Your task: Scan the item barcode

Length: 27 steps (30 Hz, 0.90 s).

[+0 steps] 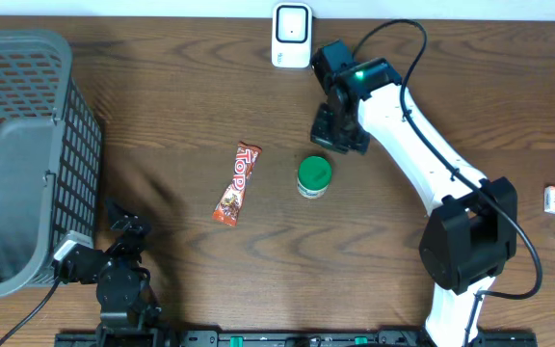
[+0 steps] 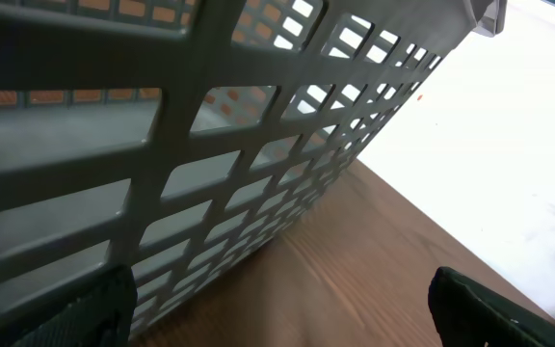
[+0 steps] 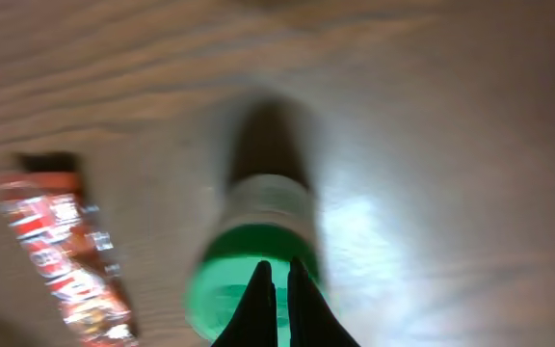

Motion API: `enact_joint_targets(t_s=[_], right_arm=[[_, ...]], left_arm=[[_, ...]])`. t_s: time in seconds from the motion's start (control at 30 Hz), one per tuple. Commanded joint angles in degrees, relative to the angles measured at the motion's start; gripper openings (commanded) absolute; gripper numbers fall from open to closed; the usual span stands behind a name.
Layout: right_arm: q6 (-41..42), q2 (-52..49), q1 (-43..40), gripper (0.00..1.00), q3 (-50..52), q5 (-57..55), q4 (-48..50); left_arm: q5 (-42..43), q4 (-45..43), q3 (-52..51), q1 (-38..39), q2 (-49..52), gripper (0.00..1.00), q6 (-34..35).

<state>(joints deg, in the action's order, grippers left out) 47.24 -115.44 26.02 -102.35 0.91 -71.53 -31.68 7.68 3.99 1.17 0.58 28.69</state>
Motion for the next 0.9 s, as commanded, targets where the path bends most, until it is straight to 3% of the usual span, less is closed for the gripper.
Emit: enact_joint_targets(t_s=[0.0, 0.17, 0.3, 0.43, 0.67, 0.87], right_arm=[[3.39, -0.11, 0.55, 0.01, 1.03, -3.58, -3.69], [3.04, -0.11, 2.56, 0.01, 1.29, -1.44, -12.87], [0.22, -0.13, 4.28, 0.01, 1.77, 2.54, -12.83], [-2.54, -0.35, 6.88, 0.01, 3.74, 11.21, -8.07], [-2.38, -2.71, 8.59, 0.01, 9.55, 13.62, 8.15], [-3.63, -8.39, 8.57, 0.01, 9.70, 18.97, 15.08]], left_arm=[[-0.94, 1.27, -1.03, -0.20, -0.35, 0.97, -0.09], [-0.94, 1.27, -1.03, -0.17, -0.35, 0.97, -0.11], [-0.94, 1.27, -1.03, -0.20, -0.35, 0.97, -0.09], [-0.92, 1.27, -1.03, -0.20, -0.35, 0.97, -0.11], [-0.94, 1.27, -1.03, -0.20, -0.35, 0.97, -0.11], [-0.92, 1.27, -1.03, -0.17, -0.35, 0.97, -0.09]])
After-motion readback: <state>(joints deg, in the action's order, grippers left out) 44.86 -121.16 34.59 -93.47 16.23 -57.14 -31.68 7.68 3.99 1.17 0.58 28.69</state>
